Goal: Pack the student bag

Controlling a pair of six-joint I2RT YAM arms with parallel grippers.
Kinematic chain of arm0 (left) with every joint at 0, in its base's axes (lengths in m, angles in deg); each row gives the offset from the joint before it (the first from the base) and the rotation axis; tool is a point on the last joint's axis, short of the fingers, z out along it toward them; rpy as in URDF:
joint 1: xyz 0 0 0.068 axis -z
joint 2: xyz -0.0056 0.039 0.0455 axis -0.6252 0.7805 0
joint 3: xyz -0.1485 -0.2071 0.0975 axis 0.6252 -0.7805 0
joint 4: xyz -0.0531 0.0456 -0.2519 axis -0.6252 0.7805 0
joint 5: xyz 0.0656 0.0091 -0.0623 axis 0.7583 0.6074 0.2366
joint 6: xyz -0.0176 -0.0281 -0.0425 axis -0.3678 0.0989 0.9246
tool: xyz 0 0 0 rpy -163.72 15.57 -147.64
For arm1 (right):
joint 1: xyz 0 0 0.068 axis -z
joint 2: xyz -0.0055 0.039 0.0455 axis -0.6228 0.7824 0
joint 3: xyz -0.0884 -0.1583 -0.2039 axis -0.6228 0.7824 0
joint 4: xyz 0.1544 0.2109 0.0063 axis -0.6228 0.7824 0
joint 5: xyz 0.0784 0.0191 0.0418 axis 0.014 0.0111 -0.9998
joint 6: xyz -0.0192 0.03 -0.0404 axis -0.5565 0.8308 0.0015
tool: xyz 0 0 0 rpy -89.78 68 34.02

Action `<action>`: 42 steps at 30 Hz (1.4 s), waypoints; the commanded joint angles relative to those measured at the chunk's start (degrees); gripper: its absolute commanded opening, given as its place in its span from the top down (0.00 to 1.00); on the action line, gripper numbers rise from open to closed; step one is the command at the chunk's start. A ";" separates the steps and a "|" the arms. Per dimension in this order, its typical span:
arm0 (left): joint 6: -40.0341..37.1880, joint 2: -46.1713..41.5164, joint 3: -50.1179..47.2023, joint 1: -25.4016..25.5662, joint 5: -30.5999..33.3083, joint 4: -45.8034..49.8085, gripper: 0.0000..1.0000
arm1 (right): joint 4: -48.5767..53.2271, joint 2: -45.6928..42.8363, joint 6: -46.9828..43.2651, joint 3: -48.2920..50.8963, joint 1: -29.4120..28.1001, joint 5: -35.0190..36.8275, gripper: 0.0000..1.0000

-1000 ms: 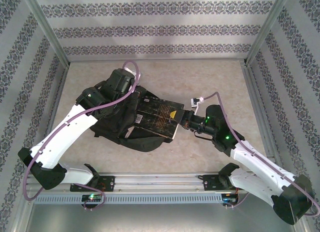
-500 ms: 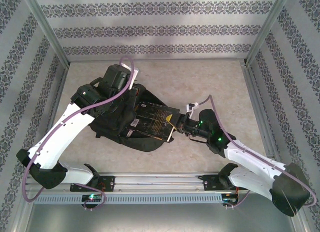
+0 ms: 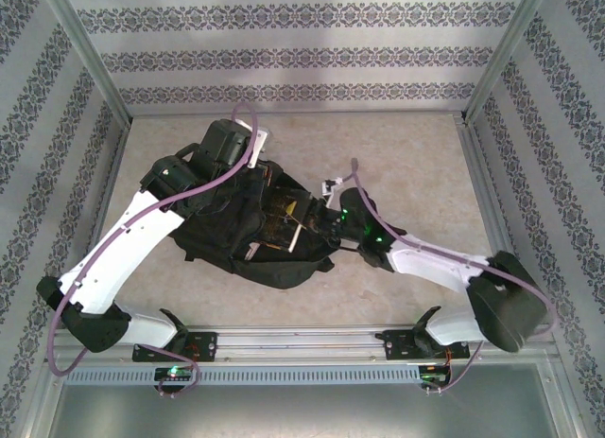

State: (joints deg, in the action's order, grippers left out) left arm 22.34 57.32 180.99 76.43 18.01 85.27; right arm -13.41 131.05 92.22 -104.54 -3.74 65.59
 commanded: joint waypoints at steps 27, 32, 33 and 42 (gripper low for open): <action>8.23 -1.30 -11.66 -7.87 -11.92 -20.26 1.00 | -1.90 14.31 -18.70 -5.13 3.07 -10.95 0.36; 8.16 -2.30 -11.69 -8.23 -12.16 -20.00 1.00 | 0.49 5.67 -28.00 1.72 6.54 -11.86 0.38; 8.07 -2.51 -11.76 -8.29 -12.23 -19.93 1.00 | 2.95 3.89 -31.14 1.97 6.80 -10.78 0.43; 8.39 -2.49 -12.29 -8.73 -13.53 -20.74 1.00 | 6.81 -3.80 -64.26 2.90 -0.95 -10.31 0.55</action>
State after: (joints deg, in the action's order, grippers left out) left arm 29.68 56.47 169.01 68.56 5.64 68.42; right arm -7.68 127.47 41.73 -101.64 -3.80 56.76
